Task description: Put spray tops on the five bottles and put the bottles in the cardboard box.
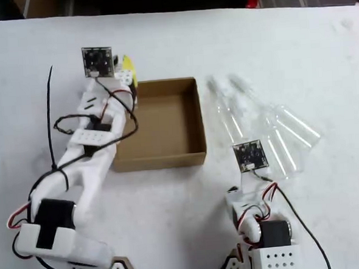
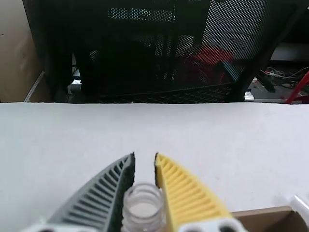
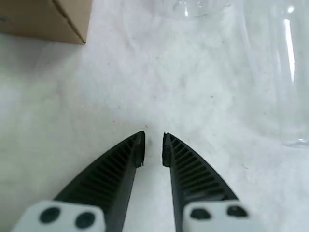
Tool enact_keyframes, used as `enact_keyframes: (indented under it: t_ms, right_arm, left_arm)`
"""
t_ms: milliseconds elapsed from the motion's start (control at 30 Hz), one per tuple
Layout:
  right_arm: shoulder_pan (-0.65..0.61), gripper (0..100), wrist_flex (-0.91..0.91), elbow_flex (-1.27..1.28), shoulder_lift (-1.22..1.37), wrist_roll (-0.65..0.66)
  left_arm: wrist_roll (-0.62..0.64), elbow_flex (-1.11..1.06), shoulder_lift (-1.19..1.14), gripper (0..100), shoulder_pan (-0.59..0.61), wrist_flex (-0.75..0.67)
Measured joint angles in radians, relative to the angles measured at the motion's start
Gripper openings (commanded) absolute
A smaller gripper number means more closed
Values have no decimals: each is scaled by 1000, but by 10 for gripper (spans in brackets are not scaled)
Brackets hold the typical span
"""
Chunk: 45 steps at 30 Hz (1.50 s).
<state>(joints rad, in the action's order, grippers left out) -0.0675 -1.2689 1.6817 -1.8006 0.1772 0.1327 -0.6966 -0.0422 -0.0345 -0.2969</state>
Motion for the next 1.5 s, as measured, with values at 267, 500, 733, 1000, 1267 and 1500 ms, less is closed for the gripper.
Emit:
enact_keyframes:
  t_ms: [267, 500, 733, 1000, 1267, 1500]
  right_arm:
    - [0, 45, 0, 0, 0, 0]
    - [0, 45, 0, 0, 0, 0]
    - [0, 45, 0, 0, 0, 0]
    - [0, 45, 0, 0, 0, 0]
    - [0, 45, 0, 0, 0, 0]
    - [0, 45, 0, 0, 0, 0]
  left_arm:
    - [0, 0, -21, 28, 3, -6]
    - [-32, 0, -21, 150, 9, -6]
    - [-97, -2, -21, 258, 14, -6]
    - [-97, -2, -21, 259, 14, 43]
    - [-97, -2, 87, 260, 15, 132]
    - [-97, 101, 436, 259, 37, 614]
